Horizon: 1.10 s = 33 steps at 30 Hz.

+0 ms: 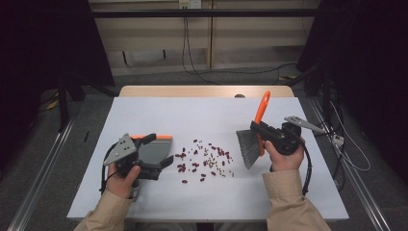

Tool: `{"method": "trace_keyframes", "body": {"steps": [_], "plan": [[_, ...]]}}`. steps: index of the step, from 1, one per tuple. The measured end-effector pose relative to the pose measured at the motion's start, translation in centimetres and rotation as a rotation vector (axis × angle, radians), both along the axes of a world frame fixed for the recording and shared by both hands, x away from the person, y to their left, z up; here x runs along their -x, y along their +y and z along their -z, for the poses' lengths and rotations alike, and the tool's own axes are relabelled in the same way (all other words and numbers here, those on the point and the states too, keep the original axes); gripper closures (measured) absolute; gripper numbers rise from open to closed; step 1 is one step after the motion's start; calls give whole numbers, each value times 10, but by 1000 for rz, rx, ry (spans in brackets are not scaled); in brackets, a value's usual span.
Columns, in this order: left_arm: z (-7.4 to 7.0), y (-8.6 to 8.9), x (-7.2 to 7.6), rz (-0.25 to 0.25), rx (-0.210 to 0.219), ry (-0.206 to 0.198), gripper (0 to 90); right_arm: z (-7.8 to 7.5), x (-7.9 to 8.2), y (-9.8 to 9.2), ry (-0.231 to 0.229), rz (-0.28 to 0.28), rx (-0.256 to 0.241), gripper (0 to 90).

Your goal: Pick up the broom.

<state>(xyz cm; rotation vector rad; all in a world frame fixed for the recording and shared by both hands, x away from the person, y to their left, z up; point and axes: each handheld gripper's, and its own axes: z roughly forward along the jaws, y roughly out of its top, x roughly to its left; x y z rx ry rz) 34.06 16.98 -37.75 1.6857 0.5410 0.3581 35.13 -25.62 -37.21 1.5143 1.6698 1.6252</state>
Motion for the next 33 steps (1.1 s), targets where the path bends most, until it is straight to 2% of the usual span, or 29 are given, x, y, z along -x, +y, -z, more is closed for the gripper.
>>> {"method": "trace_keyframes", "body": {"steps": [10, 16, 20, 24, 27, 30, 32, 33], "plan": [[-2, -45, -4, 48, -15, 52, 44, -5, -4, 20, -23, -37, 5, 711], [3, -69, -7, 84, -53, 84, 80, -7, -6, 34, -30, -77, -7, 711], [6, -82, -8, 95, -61, 103, 102, -8, -7, 44, -38, -94, -17, 711], [8, -91, -10, 93, -52, 115, 104, -9, -8, 54, -44, -112, -27, 711], [10, -97, -11, 91, -68, 111, 116, -9, -9, 62, -49, -125, -14, 711], [13, -101, -13, 75, -71, 120, 144, -8, -10, 71, -48, -144, -25, 711], [14, -103, -15, 60, -46, 130, 167, -8, -9, 77, -51, -159, -21, 710], [14, -103, -16, 50, -48, 124, 185, -9, -9, 81, -51, -163, -23, 711]]}}
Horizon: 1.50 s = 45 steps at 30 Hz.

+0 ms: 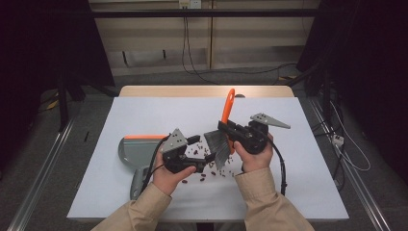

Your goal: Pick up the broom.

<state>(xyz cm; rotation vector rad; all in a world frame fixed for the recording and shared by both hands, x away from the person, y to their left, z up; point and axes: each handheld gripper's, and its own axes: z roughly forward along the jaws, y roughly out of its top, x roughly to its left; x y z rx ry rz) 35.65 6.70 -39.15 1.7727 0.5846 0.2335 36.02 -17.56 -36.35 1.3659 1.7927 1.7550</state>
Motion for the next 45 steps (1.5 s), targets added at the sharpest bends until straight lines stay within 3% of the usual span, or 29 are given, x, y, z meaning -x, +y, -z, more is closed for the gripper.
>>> {"method": "trace_keyframes", "body": {"steps": [3, 5, 9, 15, 21, 25, 28, 33, 39, 45], "plan": [[1, -2, -3, -19, 22, 16, 254, 0, 1, 9, -2, -19, -2, 711], [1, -3, -4, -23, 13, 5, 354, 1, 1, 14, 1, -28, -3, 710], [1, -1, -5, -32, 31, 20, 509, 2, 1, 21, 3, -45, -5, 710], [0, 3, -7, 9, 65, 46, 776, 4, -1, 23, 3, -60, -23, 709], [0, 10, -10, 9, 88, 64, 834, 7, -4, 19, 29, -93, -74, 699], [0, 13, -11, 13, 92, 75, 844, 8, -6, 16, 16, -128, -82, 677], [0, 16, -12, 11, 105, 87, 847, 8, -7, 15, -5, -150, -88, 542], [-1, 23, -14, 2, 117, 90, 850, 6, -6, 10, -88, -192, -57, 382], [-3, 28, -16, -13, 128, 91, 852, 16, -3, -3, -139, -217, -57, 322], [-6, 30, -16, -13, 129, 82, 852, 28, -4, -9, -131, -266, -31, 290]]}}
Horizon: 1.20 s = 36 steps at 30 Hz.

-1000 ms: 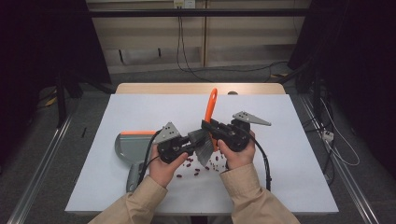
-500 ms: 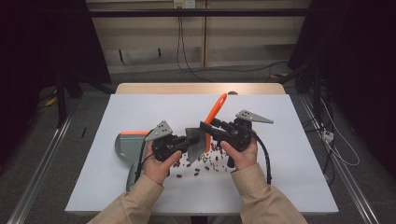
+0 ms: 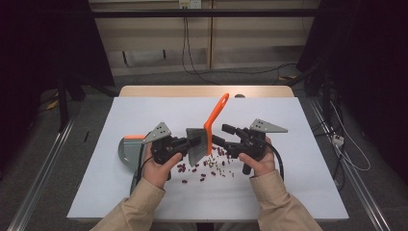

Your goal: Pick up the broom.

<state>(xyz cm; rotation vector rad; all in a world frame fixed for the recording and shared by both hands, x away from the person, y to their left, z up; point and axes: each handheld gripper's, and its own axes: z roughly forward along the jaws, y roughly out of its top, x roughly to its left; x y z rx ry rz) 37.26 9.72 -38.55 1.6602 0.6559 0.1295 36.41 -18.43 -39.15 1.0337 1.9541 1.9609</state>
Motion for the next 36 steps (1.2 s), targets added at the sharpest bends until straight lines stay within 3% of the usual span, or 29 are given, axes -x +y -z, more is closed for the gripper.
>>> {"method": "trace_keyframes", "body": {"steps": [5, 7, 15, 28, 36], "plan": [[-3, 2, 0, -2, 12, -4, 851, 6, -1, 6, 24, -69, 38, 289], [-5, 3, 0, -4, 15, -6, 852, 8, -2, 10, 17, -78, 71, 288], [-8, 2, 0, 20, 47, -4, 852, 18, -6, 21, 31, -128, 104, 290], [-9, -4, 2, 56, 73, -1, 852, 23, -9, 27, 31, -190, 95, 342], [-10, -2, 2, 60, 95, 0, 855, 25, -10, 27, 48, -227, 84, 503]]}}
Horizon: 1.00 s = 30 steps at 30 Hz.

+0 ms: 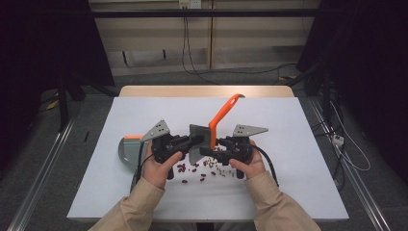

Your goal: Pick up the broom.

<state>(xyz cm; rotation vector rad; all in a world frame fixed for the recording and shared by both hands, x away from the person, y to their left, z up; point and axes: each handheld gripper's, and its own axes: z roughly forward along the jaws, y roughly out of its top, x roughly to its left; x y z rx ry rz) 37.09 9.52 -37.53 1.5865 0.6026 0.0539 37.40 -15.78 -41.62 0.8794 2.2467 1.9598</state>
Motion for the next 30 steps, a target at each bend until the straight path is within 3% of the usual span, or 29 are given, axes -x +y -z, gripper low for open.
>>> {"method": "trace_keyframes", "body": {"steps": [7, 16, 18, 21, 24, 26, 30], "plan": [[-1, 3, -2, 4, 11, 5, 856, -3, 1, -7, 13, -16, 1, 639], [1, 5, -5, 22, 16, 23, 852, -5, 2, -10, 25, -33, 6, 682], [0, 4, -4, 28, 17, 25, 856, -4, 0, -10, 42, -36, -7, 653], [-1, 2, -2, 32, 21, 10, 863, -4, 2, -6, 26, -25, 2, 596], [-2, 2, -1, 44, 24, 13, 865, -3, 1, -5, 35, -17, -40, 499], [-2, 0, 0, 48, 25, 10, 865, -3, 1, -4, 15, 6, -39, 416], [-1, -3, 1, 75, 45, 27, 866, -2, 1, -1, 3, -13, -36, 366]]}}
